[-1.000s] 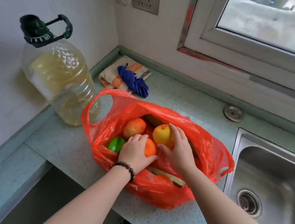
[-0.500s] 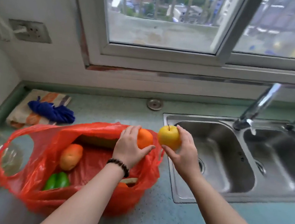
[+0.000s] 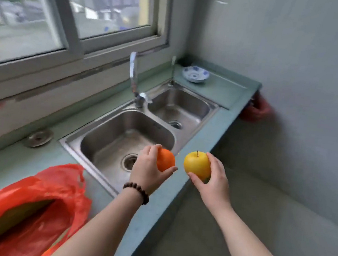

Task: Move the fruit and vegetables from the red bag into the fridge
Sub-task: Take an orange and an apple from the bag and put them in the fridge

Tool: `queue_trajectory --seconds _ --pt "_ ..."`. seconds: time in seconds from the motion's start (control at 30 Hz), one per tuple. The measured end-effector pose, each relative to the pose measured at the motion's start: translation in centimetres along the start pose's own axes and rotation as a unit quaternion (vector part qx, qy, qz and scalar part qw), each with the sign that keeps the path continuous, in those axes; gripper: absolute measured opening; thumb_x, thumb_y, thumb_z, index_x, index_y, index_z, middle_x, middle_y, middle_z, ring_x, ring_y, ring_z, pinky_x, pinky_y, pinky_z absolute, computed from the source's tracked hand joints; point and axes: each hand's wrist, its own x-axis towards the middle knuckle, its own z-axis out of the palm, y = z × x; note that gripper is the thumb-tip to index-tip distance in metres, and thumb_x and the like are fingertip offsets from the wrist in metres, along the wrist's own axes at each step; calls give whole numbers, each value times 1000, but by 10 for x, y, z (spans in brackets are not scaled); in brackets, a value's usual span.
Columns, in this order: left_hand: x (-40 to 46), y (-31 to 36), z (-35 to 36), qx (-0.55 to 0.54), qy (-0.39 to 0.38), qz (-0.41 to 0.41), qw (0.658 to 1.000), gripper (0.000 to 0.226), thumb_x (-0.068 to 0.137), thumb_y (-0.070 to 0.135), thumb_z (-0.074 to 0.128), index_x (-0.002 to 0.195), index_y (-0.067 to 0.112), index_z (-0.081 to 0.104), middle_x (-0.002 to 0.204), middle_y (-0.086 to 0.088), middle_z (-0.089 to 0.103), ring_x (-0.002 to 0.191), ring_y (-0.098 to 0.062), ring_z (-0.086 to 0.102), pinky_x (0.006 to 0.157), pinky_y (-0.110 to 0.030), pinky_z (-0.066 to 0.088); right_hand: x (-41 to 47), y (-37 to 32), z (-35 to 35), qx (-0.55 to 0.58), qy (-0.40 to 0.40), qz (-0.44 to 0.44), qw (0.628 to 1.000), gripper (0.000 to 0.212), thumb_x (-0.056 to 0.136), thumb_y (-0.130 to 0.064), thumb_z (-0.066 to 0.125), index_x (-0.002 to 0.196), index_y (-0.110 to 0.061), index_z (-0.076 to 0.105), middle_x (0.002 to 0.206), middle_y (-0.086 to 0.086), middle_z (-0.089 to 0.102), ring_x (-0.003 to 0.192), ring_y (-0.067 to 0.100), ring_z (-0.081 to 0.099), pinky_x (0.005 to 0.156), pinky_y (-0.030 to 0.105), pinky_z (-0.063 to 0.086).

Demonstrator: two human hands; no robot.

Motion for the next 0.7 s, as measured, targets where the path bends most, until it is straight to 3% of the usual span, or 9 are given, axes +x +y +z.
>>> queue_trajectory --seconds 0.3,0.7 --pt "-12 149 126 -47 -165 150 974 77 70 50 75 132 18 43 131 0 47 122 -19 43 98 -30 39 -73 91 -147 -67 203 129 968 75 73 -29 78 137 -16 40 137 4 45 123 19 46 93 21 35" --pt "-95 382 309 -75 -317 326 887 77 71 52 73 132 17 42 131 0 46 123 -19 42 98 -30 39 -176 211 -369 -143 407 244 868 74 71 -23 80 133 -6 45 132 11 51 123 25 48 95 12 28"
